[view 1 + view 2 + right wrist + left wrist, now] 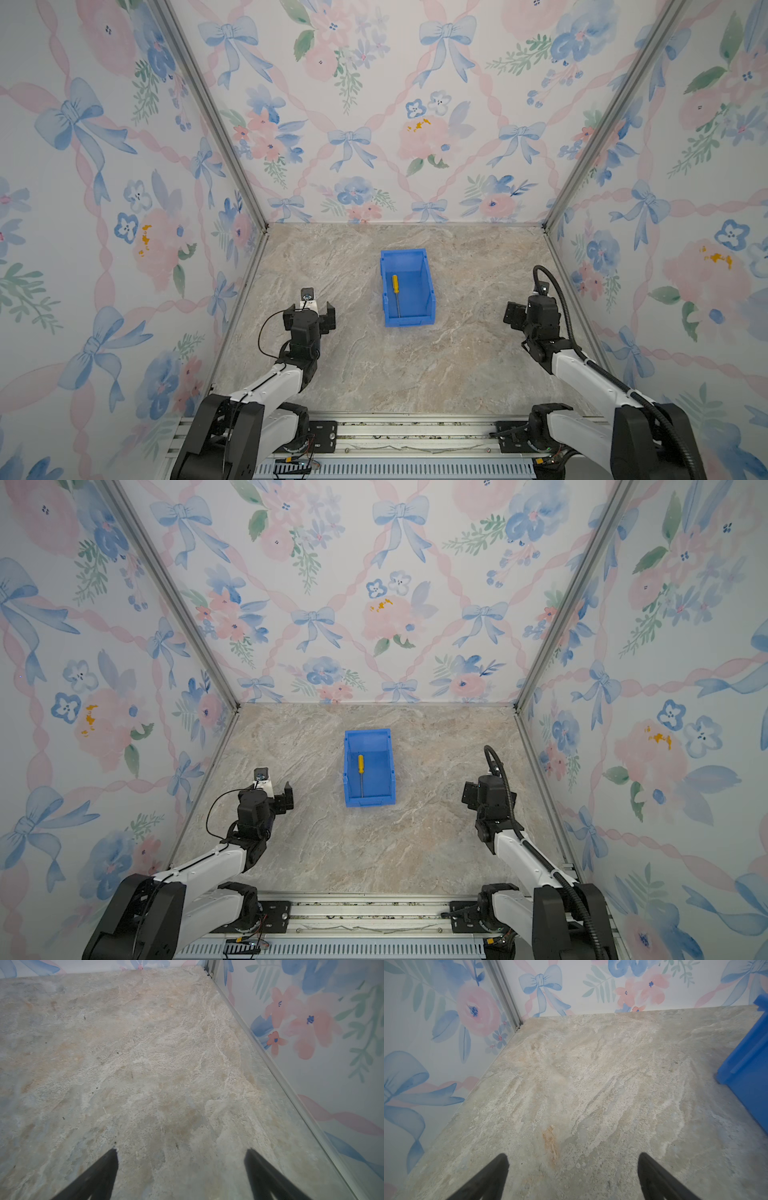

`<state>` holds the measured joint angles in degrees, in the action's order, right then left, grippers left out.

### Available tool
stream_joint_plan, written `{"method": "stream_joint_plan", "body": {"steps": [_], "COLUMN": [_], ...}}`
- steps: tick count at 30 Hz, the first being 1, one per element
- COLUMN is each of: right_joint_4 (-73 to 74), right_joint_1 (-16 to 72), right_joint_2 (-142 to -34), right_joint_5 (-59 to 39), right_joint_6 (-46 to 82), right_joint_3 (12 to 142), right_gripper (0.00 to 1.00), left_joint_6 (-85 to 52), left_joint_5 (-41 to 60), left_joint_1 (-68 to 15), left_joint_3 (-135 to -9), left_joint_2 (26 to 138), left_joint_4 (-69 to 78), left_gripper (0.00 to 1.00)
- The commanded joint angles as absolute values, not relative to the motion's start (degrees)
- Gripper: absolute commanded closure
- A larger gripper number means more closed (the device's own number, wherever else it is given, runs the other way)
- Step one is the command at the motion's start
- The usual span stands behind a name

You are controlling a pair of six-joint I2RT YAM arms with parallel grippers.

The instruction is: Put the screwdriver in the bin

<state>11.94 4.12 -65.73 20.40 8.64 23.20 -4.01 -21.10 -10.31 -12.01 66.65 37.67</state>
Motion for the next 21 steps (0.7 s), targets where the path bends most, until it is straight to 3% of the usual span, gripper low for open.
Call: {"method": "stream_joint_plan", "body": {"steps": [1, 10, 21], "right_joint_4": [24.06, 34.02, 45.45], "right_joint_1": [3.34, 3.25, 4.22], "right_joint_2": [-70.29, -83.91, -86.03], "right_joint_5": [18.98, 18.29, 16.87], "right_joint_6": [7.46, 3.72, 2.02], "right_joint_3": [22.99, 29.91, 24.65], "right_gripper": [0.03, 0.03, 0.03], "left_joint_6": [-2.99, -2.53, -2.28], "left_joint_5": [-17.88, -11.1, -6.16], "left_joint_1": [-8.36, -3.08, -1.67], "left_joint_3": [-13.04, -20.4, -19.74], "left_joint_2": [71.19, 82.96, 87.1], "left_joint_4": [47.62, 51.36, 55.76], "left_gripper": [0.03, 0.02, 0.03]}}
